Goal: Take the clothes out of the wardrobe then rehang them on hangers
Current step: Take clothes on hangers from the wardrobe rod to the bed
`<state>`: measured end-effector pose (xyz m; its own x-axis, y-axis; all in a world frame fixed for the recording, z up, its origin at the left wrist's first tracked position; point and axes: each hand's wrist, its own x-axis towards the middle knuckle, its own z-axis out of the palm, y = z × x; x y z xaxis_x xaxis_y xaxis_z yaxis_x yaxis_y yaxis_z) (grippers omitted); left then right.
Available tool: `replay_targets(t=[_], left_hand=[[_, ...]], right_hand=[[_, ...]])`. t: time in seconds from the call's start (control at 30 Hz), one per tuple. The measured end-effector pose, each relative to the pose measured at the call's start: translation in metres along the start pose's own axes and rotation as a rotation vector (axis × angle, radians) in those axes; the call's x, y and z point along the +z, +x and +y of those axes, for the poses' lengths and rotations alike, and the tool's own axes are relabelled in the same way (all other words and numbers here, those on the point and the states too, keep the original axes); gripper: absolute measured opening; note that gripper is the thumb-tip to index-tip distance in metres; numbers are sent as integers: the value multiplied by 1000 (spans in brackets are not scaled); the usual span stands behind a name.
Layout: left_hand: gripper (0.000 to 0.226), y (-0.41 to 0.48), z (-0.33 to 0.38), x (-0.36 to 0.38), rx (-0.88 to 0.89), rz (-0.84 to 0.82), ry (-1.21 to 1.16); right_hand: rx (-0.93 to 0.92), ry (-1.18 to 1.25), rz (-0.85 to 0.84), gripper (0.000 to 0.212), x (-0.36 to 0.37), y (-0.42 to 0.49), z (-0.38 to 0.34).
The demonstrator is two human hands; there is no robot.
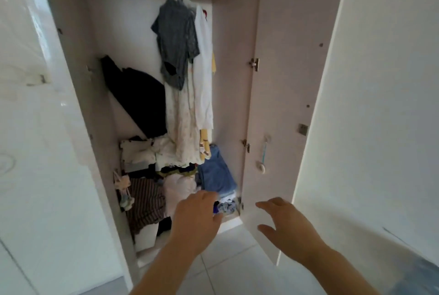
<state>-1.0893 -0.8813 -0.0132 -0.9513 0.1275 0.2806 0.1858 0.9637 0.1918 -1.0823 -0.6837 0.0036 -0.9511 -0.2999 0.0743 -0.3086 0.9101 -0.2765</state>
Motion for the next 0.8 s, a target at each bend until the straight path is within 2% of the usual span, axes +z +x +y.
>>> replay_targets(t=[0.27,0.4,0.57,0.8], left_hand=[[46,123,-32,-3,-117,74,22],[39,185,-63,-6,-164,106,38],[44,282,-109,-8,-198,160,22],[44,410,-184,-30,-206,269,20]], right_hand=[[-193,-20,2,45,-27,167,23],[-288,-18,-2,45,-36,245,18],[-360,-22,55,41,-41,359,9],[-425,-19,159,51,-68,505,-25]])
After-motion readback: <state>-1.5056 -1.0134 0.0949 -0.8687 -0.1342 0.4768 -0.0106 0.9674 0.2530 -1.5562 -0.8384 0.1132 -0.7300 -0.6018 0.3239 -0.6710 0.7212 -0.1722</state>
